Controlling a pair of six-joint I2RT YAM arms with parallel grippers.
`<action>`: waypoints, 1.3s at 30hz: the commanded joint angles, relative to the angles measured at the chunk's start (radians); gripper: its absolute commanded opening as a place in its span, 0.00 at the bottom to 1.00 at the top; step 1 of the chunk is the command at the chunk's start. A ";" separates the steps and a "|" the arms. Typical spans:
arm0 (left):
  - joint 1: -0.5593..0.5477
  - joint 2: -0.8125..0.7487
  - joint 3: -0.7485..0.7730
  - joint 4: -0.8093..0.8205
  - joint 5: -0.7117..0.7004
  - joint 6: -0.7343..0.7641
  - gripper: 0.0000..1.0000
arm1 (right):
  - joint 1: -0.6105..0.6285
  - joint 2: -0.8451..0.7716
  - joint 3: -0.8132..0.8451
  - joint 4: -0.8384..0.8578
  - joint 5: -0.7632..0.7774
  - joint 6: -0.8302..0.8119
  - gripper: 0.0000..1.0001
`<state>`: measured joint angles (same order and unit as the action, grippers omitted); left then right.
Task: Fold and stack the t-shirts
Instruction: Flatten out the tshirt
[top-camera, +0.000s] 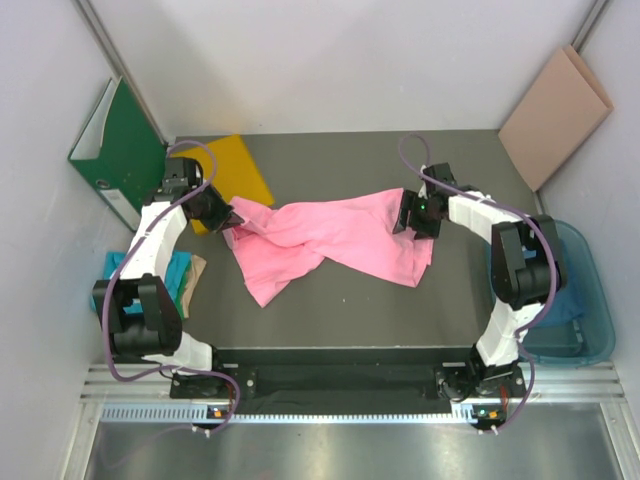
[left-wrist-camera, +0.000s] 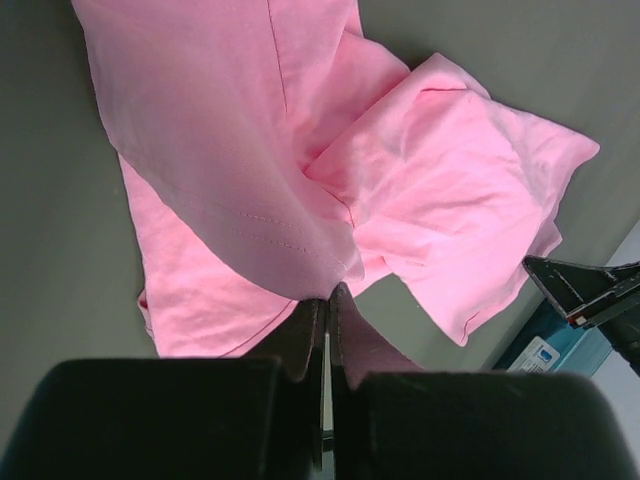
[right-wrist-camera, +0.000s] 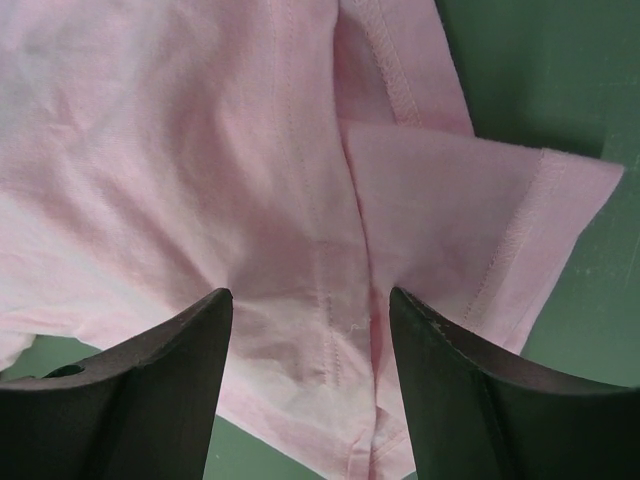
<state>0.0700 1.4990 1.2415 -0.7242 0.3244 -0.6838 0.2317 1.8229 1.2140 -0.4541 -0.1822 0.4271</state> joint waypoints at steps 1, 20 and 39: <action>0.004 0.010 0.013 0.032 0.010 0.010 0.00 | -0.002 -0.014 -0.024 0.014 -0.022 -0.014 0.64; 0.004 0.012 0.018 0.032 0.004 0.018 0.00 | -0.006 -0.060 -0.027 0.069 -0.174 0.012 0.57; 0.002 0.027 0.018 0.031 0.008 0.027 0.00 | -0.003 0.016 0.015 0.083 -0.178 0.010 0.45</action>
<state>0.0696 1.5150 1.2415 -0.7181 0.3248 -0.6765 0.2264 1.7920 1.1866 -0.4011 -0.3538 0.4377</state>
